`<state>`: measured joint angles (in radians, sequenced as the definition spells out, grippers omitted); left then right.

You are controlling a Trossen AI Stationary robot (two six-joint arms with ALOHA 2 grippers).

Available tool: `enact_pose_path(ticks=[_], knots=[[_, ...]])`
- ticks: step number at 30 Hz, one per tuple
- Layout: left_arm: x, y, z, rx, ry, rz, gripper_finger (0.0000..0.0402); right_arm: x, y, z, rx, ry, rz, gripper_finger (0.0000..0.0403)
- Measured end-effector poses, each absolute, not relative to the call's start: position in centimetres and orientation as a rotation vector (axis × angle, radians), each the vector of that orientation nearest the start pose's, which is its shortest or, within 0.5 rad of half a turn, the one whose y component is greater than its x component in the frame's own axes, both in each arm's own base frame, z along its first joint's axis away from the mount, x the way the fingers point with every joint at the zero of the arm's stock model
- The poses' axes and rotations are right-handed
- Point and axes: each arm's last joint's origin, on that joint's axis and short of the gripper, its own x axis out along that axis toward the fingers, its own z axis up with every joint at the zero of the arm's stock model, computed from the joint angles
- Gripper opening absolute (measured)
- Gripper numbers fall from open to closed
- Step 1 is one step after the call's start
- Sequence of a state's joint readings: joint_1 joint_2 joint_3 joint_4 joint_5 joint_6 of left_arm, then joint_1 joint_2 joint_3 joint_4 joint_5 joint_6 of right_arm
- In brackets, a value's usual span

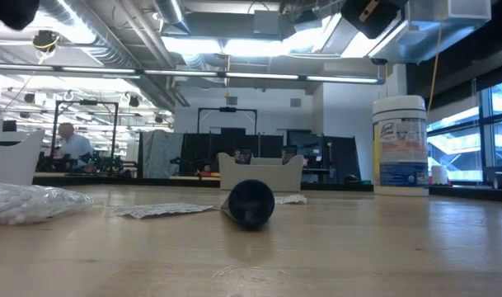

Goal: Pick & Place Travel size toiletries
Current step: Put the bandage into the white bin

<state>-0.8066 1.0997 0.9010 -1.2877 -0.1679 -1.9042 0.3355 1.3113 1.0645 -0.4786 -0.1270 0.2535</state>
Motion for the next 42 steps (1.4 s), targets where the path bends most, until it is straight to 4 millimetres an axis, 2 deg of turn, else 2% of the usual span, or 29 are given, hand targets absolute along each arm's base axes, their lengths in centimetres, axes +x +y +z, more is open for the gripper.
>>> enact_pose_path(ticks=[6,9,12,15,22,28,32,38,42], knots=[[12.3,-12.2,22.8,-0.892,1.206,0.728,0.0003,26.0,9.5,29.3,0.162,0.778,0.347,0.0067],[12.1,-12.0,21.8,-0.882,1.222,0.750,0.0003,26.0,9.4,29.3,0.161,0.775,0.341,0.0073],[11.4,-11.7,20.8,-0.887,1.311,0.809,0.0003,26.0,9.4,29.4,0.163,0.774,0.335,0.0079],[10.7,-11.5,20.7,-0.887,1.383,0.880,0.0003,26.0,9.4,29.4,0.166,0.774,0.333,0.0084],[10.2,-11.5,20.9,-0.925,1.405,0.927,0.0003,26.0,9.4,29.4,0.164,0.773,0.328,0.0089],[9.4,-10.7,20.9,-0.879,1.424,1.101,0.0003,26.1,9.4,29.4,0.152,0.766,0.315,0.0078],[10.1,-11.2,20.5,-0.885,1.376,1.046,0.0003,26.1,9.4,29.4,0.152,0.766,0.315,0.0068],[11.4,-11.5,19.3,-0.812,1.406,1.065,0.0003,26.1,9.4,29.4,0.152,0.765,0.315,0.0057],[12.9,-12.0,18.5,-0.803,1.418,0.956,0.0003,26.1,9.4,29.4,0.152,0.765,0.316,0.0056]])
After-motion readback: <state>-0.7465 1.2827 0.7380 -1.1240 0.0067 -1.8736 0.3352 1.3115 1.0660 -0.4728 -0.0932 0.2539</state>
